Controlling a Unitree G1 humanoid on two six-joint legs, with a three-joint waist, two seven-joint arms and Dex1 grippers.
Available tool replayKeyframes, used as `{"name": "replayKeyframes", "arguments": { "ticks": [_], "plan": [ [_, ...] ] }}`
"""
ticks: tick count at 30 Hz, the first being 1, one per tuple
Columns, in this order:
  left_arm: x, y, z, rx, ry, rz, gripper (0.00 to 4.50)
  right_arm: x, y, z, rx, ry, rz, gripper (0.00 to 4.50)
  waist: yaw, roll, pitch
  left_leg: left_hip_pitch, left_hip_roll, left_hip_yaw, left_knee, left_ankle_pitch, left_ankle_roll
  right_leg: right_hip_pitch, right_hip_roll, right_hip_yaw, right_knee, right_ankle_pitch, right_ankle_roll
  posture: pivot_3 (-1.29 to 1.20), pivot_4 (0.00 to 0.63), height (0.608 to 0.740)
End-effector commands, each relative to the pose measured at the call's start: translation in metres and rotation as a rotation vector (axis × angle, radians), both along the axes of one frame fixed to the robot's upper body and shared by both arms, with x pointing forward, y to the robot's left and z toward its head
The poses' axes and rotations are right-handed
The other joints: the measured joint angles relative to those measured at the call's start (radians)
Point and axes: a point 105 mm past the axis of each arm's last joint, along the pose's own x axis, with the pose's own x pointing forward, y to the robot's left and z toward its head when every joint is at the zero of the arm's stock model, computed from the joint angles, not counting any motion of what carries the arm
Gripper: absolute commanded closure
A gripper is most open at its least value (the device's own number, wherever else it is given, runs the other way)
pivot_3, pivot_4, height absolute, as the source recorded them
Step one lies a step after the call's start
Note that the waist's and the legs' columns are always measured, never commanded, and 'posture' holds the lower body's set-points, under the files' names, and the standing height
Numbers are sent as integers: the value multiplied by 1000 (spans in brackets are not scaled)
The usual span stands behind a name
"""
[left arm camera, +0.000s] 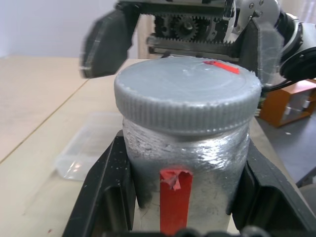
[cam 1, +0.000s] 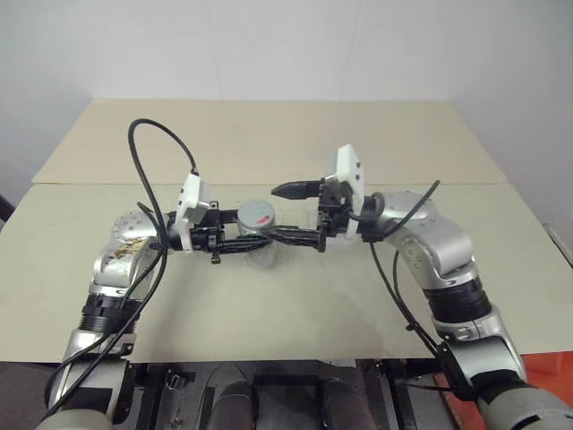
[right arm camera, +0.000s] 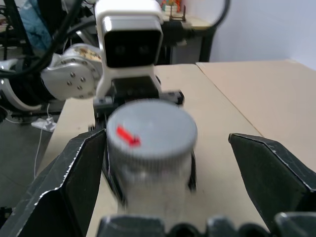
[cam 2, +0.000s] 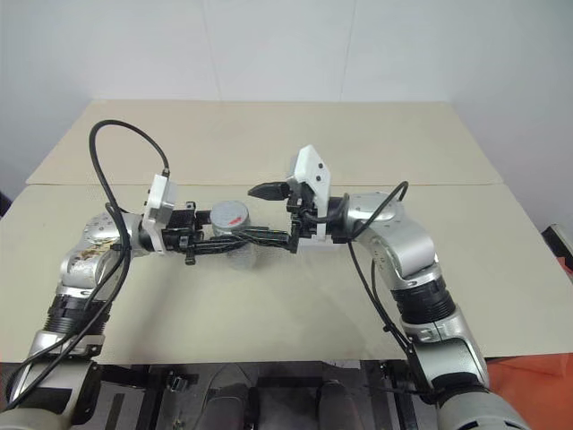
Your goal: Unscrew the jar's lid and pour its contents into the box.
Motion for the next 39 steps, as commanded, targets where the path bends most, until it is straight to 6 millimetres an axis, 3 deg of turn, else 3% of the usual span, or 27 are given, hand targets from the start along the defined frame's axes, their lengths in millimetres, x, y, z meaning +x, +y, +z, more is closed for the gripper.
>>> {"name": "replayKeyframes", "arguments": {
  "ticks": [1, 11, 23, 32, 39],
  "plan": [
    [-13, -7, 11, -7, -61, -83, 2467, 13, -23, 15, 41, -54, -117, 17, 2, 0, 0, 0, 0, 0, 0, 0, 0, 0, 0, 0, 0, 0, 0, 0, 150, 740],
    [-12, -7, 10, -5, -60, -82, 2467, 13, -32, 15, 36, -61, -142, 17, -3, 0, 0, 0, 0, 0, 0, 0, 0, 0, 0, 0, 0, 0, 0, 0, 150, 740],
    [-6, -14, 11, -21, -67, -76, 2467, -36, -8, 25, 56, -112, 83, 17, 0, 0, 0, 0, 0, 0, 0, 0, 0, 0, 0, 0, 0, 0, 0, 0, 150, 740],
    [-5, -15, 11, -24, -70, -81, 2467, -23, 26, 28, 54, -112, 34, 17, -2, 0, 0, 0, 0, 0, 0, 0, 0, 0, 0, 0, 0, 0, 0, 0, 150, 740],
    [-6, -14, 11, -23, -72, -78, 2467, -19, 35, 28, 53, -115, 32, 17, 0, 0, 0, 0, 0, 0, 0, 0, 0, 0, 0, 0, 0, 0, 0, 0, 150, 740]
  ]
}}
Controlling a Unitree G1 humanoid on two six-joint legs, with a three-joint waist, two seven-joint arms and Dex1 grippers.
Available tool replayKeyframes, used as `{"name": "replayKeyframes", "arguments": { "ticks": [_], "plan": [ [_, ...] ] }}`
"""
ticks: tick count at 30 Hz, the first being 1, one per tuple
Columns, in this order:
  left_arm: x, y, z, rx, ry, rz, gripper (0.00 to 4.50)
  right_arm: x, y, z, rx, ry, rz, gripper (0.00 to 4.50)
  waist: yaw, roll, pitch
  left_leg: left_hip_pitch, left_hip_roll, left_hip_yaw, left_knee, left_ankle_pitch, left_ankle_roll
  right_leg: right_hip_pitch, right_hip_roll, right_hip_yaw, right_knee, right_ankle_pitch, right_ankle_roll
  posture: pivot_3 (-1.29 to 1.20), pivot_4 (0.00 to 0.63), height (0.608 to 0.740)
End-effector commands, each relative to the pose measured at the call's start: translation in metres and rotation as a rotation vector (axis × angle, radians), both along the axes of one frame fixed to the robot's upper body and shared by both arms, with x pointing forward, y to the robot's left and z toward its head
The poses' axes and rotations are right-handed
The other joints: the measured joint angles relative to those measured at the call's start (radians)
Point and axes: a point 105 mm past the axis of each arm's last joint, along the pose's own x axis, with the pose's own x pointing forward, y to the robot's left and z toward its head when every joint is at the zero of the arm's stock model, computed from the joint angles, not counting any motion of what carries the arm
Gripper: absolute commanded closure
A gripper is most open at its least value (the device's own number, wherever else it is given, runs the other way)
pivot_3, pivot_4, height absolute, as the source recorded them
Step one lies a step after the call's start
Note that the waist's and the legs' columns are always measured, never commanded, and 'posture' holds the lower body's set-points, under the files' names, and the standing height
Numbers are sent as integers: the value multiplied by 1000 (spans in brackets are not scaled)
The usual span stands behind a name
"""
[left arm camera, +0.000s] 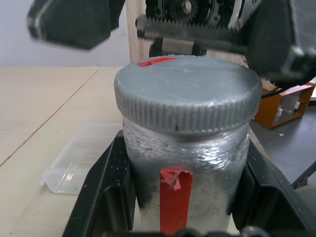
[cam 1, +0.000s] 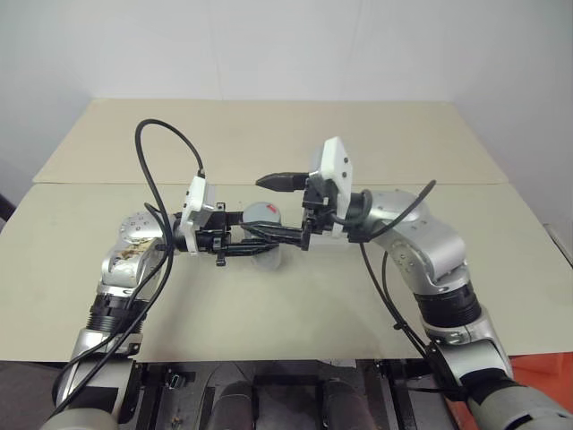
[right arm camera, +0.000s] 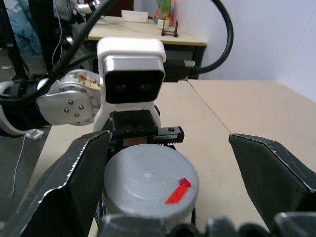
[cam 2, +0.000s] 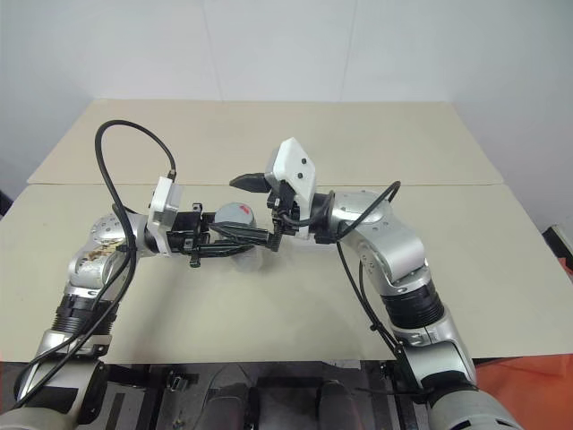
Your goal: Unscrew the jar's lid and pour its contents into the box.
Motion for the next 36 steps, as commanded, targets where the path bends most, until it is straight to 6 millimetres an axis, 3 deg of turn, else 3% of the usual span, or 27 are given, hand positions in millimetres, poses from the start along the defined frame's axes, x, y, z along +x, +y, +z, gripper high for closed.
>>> {"name": "replayKeyframes", "arguments": {
  "ticks": [1, 9, 36],
  "plan": [
    [-1, -1, 11, -4, -55, -9, 2467, -3, 4, 14, 18, -54, 13, 17, -1, 0, 0, 0, 0, 0, 0, 0, 0, 0, 0, 0, 0, 0, 0, 0, 150, 740],
    [-1, -1, 12, -4, -56, -7, 2467, -2, 10, 12, 16, -47, 8, 17, -1, 0, 0, 0, 0, 0, 0, 0, 0, 0, 0, 0, 0, 0, 0, 0, 150, 740],
    [-2, 2, 12, 3, -56, -7, 2467, 9, -31, 6, -16, -46, -100, 17, -1, 0, 0, 0, 0, 0, 0, 0, 0, 0, 0, 0, 0, 0, 0, 0, 150, 740]
  ]
}}
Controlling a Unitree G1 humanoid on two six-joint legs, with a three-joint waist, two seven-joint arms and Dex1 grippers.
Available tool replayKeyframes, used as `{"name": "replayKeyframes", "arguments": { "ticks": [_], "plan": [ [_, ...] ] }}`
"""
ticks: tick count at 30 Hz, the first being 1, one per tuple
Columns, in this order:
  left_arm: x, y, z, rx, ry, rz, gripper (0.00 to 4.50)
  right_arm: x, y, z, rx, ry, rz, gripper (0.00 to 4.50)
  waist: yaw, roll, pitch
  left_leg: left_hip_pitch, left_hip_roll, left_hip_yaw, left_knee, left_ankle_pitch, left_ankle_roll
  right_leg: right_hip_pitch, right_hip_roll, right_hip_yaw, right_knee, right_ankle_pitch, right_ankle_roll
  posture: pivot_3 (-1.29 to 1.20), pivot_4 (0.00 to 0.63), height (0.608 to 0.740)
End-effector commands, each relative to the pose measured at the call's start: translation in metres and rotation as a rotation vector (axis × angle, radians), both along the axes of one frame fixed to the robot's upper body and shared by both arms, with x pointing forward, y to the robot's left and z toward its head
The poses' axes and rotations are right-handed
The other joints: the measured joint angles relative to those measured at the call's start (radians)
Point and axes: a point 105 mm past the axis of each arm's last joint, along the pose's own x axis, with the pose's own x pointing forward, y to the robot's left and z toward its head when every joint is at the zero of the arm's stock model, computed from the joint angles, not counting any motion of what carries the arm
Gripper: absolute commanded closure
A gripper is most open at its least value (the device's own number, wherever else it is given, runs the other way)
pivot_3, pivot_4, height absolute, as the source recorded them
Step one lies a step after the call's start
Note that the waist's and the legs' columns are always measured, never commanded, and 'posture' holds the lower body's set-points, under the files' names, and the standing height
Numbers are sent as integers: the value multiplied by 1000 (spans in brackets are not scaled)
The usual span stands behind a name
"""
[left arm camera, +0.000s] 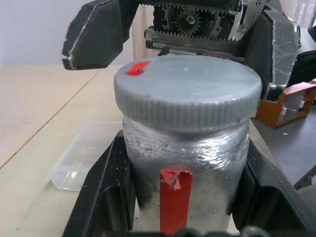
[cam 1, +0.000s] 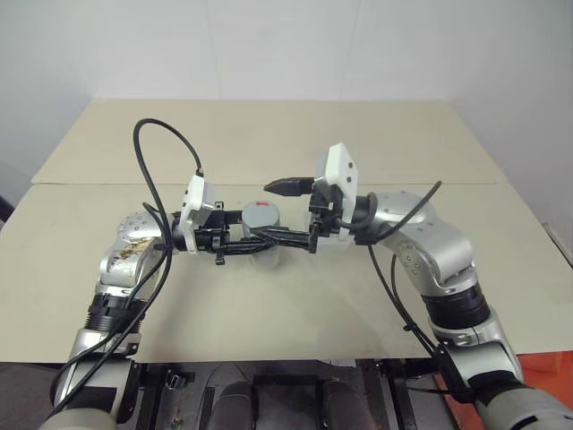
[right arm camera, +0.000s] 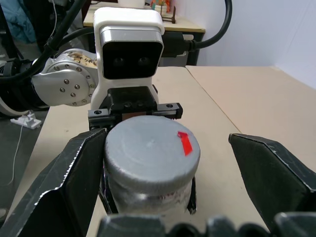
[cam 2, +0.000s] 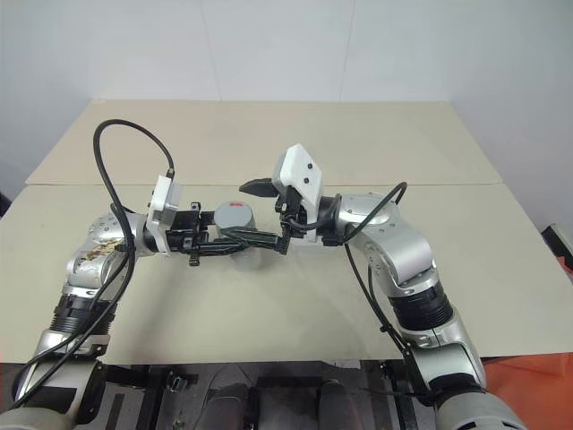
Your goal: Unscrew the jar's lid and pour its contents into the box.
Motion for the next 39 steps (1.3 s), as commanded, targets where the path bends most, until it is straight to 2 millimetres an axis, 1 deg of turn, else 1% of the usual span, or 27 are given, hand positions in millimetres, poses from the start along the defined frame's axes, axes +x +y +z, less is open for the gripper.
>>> {"name": "replayKeyframes", "arguments": {
  "ticks": [1, 24, 27, 32, 36, 39],
  "plan": [
    [-4, 0, 12, -3, -54, -27, 2467, 6, -17, 13, 32, -42, -69, 17, 0, 0, 0, 0, 0, 0, 0, 0, 0, 0, 0, 0, 0, 0, 0, 0, 150, 740],
    [-5, 0, 11, -1, -50, -28, 2467, 7, -40, 11, 20, -40, -100, 17, 1, 0, 0, 0, 0, 0, 0, 0, 0, 0, 0, 0, 0, 0, 0, 0, 150, 740],
    [-5, 0, 11, 0, -50, -26, 2467, 4, -41, 13, 19, -45, -84, 17, 1, 0, 0, 0, 0, 0, 0, 0, 0, 0, 0, 0, 0, 0, 0, 0, 150, 740],
    [-4, 0, 11, -1, -50, -25, 2467, -7, -39, 14, 10, -61, -31, 17, 0, 0, 0, 0, 0, 0, 0, 0, 0, 0, 0, 0, 0, 0, 0, 0, 150, 740],
    [-4, 0, 11, 0, -51, -24, 2467, -21, -34, 15, 10, -70, 46, 17, 1, 0, 0, 0, 0, 0, 0, 0, 0, 0, 0, 0, 0, 0, 0, 0, 150, 740],
    [-4, 0, 11, -1, -50, -26, 2467, -24, -27, 15, 8, -71, 61, 17, 1, 0, 0, 0, 0, 0, 0, 0, 0, 0, 0, 0, 0, 0, 0, 0, 150, 740]
  ]
}}
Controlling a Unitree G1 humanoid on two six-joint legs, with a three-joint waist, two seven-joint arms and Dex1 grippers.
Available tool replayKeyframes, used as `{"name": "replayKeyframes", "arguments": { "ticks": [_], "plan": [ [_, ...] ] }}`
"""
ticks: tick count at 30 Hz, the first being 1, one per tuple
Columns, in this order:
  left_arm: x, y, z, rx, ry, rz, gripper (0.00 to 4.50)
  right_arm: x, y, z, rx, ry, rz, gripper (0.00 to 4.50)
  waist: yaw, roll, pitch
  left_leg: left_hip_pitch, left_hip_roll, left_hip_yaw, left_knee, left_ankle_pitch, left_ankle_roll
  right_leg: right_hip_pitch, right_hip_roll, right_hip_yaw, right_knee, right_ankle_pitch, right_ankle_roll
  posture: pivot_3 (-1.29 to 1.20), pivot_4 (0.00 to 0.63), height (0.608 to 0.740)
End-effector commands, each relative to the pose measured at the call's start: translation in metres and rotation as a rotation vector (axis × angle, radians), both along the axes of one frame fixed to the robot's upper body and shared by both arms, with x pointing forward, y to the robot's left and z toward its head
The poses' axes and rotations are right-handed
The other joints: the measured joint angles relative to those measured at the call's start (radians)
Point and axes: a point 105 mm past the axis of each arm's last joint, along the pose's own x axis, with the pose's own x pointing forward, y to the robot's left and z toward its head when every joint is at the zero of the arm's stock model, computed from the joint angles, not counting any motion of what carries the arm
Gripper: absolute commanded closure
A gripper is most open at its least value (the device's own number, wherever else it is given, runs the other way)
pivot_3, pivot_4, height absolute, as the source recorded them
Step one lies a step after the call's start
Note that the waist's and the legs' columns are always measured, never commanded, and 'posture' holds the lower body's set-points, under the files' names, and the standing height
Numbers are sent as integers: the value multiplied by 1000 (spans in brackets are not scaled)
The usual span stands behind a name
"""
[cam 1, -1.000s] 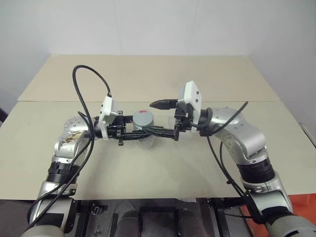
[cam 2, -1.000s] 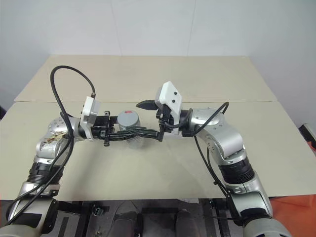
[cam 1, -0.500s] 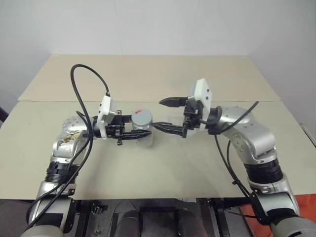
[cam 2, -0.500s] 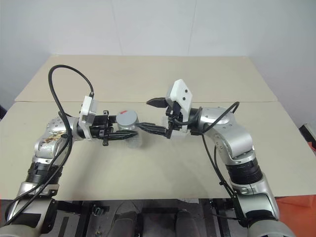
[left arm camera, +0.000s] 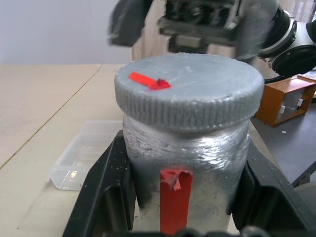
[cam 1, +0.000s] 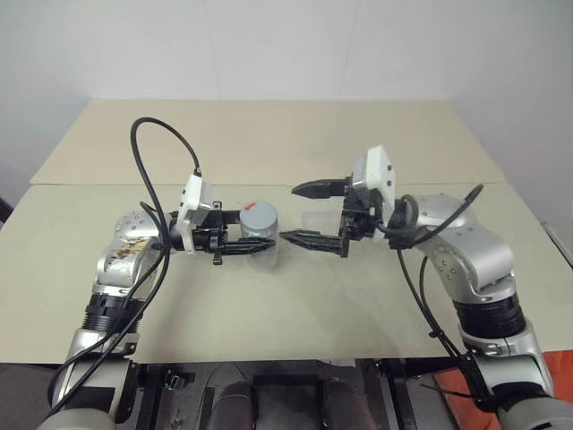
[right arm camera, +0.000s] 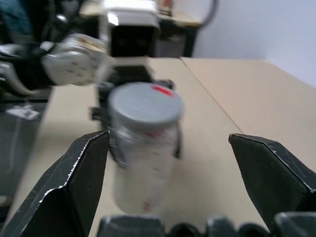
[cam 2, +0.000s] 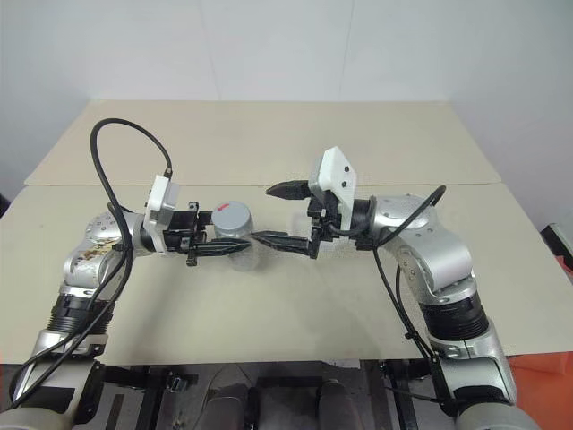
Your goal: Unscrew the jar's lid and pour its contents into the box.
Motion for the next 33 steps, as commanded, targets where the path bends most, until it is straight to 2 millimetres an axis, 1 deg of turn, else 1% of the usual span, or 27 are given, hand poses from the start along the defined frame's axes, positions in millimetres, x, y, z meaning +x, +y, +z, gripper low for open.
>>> {"name": "replayKeyframes", "arguments": {
  "ticks": [1, 6, 12, 16, 21, 33],
  "plan": [
    [-3, -3, 10, -7, -48, -23, 2467, -9, 6, 11, 25, -52, 32, 17, 0, 0, 0, 0, 0, 0, 0, 0, 0, 0, 0, 0, 0, 0, 0, 0, 150, 740],
    [-3, -4, 9, -7, -48, -27, 2467, -1, 26, 15, 45, -53, 12, 17, -4, 0, 0, 0, 0, 0, 0, 0, 0, 0, 0, 0, 0, 0, 0, 0, 150, 740],
    [-3, -3, 10, -5, -49, -25, 2467, 2, 41, 15, 43, -56, 16, 17, 1, 0, 0, 0, 0, 0, 0, 0, 0, 0, 0, 0, 0, 0, 0, 0, 150, 740],
    [-4, -3, 10, -5, -50, -22, 2467, 5, 47, 15, 49, -50, 12, 17, 0, 0, 0, 0, 0, 0, 0, 0, 0, 0, 0, 0, 1, 0, 0, 0, 150, 740],
    [-3, -2, 10, -5, -50, -19, 2467, 12, 45, 14, 50, -45, -12, 17, 0, 0, 0, 0, 0, 0, 0, 0, 0, 0, 0, 0, 1, 0, 0, 0, 150, 740],
    [-3, -3, 9, -4, -48, -20, 2467, 18, 25, 12, 40, -42, -70, 17, 0, 0, 0, 0, 0, 0, 0, 0, 0, 0, 0, 0, 0, 0, 0, 0, 150, 740]
  ]
}}
